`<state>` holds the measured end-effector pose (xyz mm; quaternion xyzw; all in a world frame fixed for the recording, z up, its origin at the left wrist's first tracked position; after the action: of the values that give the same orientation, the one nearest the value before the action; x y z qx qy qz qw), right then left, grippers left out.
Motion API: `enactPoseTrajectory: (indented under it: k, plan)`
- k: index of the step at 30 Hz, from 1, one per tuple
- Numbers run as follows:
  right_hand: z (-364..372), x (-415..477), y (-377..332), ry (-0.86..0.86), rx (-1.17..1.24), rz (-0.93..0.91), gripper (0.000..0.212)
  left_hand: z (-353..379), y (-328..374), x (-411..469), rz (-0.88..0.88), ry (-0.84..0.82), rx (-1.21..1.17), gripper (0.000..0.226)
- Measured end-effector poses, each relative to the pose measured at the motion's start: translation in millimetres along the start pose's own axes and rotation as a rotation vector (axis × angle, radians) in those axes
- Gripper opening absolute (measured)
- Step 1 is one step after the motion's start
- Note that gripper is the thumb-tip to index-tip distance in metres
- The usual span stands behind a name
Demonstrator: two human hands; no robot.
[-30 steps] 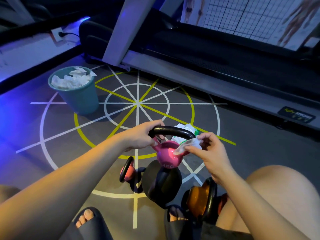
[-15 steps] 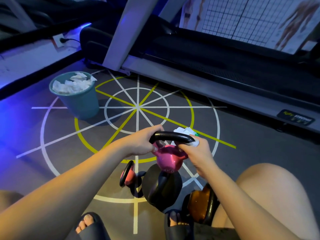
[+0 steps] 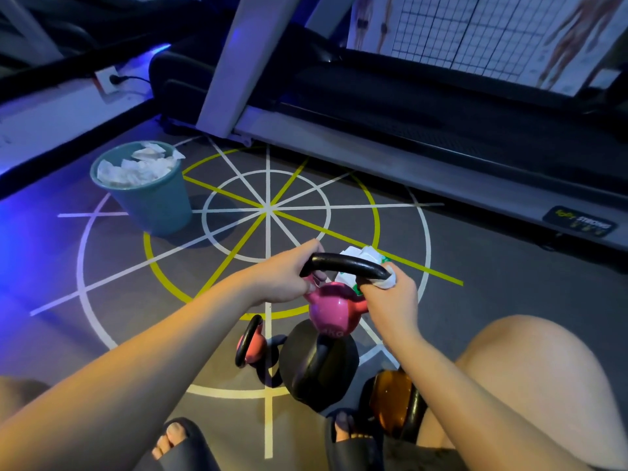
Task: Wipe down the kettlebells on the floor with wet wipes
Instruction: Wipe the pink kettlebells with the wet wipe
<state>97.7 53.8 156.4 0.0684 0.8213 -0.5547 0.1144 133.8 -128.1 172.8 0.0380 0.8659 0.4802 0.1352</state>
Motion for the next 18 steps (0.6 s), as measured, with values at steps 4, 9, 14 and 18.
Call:
enactPoseTrajectory:
  k: [4,9,14,18]
  plan:
    - [-1.6,7.0,-4.7,-0.053,-0.134,-0.002,0.003,5.4,16.3,2.7,0.046,-0.072,0.169,0.035]
    - [21.6,-5.3,-56.0,-0.066,-0.895,-0.311,0.016,7.8,26.4,3.5,0.057,-0.071,0.268,0.035]
    - [41.4,-17.2,-83.2,-0.055,-1.054,-0.5,0.006,10.0,23.4,4.6,0.022,-0.057,0.285,0.035]
    - [24.1,-11.8,-76.0,0.002,-0.985,-0.445,0.009,-0.9,2.0,-1.6,-0.042,0.018,0.145,0.03]
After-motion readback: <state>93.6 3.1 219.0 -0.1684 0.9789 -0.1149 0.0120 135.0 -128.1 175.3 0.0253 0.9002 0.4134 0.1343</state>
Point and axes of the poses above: each hand's wrist, its own x-axis towards the middle knuckle, its own z-axis out of the palm, y = z × x, the point moved 9 cm from there along x, towards the middle knuckle, and after that the axes turned 8 degrees about z, right-handed, at the moved point
